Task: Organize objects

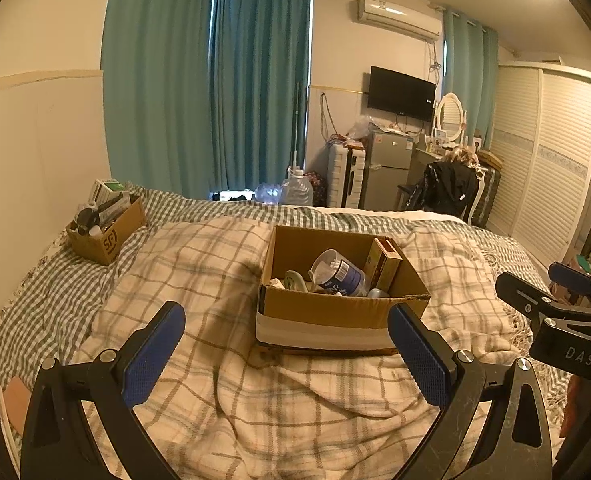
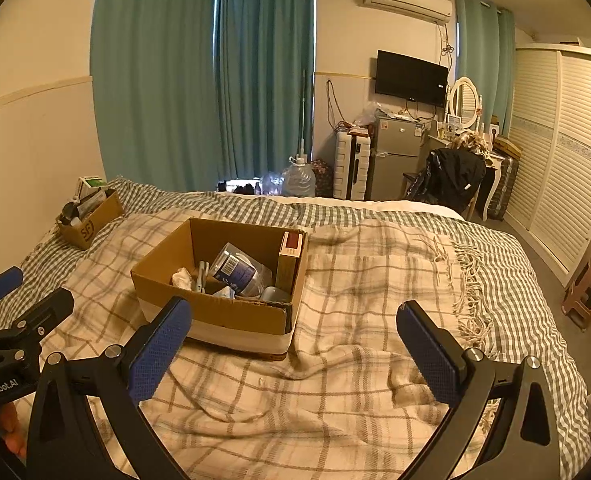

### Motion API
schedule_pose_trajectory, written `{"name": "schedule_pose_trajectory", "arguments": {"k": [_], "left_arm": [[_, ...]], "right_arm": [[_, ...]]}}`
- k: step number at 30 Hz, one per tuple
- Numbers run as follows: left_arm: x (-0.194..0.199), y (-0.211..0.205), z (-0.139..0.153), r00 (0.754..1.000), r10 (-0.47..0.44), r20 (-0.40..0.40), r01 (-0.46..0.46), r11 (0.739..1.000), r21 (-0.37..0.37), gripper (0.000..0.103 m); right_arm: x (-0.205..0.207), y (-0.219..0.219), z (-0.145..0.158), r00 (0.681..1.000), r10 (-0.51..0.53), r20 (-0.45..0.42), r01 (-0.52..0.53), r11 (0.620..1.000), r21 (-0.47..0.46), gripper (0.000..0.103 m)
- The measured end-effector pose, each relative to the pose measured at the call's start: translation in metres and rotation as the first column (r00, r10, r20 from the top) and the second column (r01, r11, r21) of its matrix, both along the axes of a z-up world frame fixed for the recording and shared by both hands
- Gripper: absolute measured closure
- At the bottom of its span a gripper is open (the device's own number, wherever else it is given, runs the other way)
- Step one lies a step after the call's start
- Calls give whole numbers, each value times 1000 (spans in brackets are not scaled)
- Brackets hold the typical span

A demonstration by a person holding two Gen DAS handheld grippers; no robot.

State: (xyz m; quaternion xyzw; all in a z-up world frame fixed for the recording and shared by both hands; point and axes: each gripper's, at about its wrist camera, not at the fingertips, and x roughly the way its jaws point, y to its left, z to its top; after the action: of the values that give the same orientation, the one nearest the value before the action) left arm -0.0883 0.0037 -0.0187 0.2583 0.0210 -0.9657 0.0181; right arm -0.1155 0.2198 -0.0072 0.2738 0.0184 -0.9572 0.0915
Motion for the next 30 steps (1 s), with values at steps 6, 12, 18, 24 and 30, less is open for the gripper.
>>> {"name": "schedule_pose_trajectory", "arguments": {"k": [6, 12, 18, 24, 30], "left_arm": [[0, 0, 0, 1000, 3, 3, -3, 1000, 1, 0], [0, -1, 0, 1000, 13, 3, -13, 1000, -1, 0], [-1, -3, 1, 1000, 24, 6, -24, 1000, 5, 0], [-2, 0, 2, 1000, 20, 7, -20, 1000, -17, 0], [-2, 2, 4, 999, 35, 9, -35, 999, -37, 0]], "right_arm": [[0, 1, 0, 1000, -2, 1, 2, 1000, 1, 0], [0, 1, 0, 1000, 1, 3, -1, 1000, 0, 0], [1, 2, 1, 1000, -5, -1, 5, 1000, -4, 0], [2, 4, 2, 1000, -7, -5, 7, 1000, -4, 0], [0, 4, 1, 1000, -8, 2, 8, 1000, -1, 0]]}}
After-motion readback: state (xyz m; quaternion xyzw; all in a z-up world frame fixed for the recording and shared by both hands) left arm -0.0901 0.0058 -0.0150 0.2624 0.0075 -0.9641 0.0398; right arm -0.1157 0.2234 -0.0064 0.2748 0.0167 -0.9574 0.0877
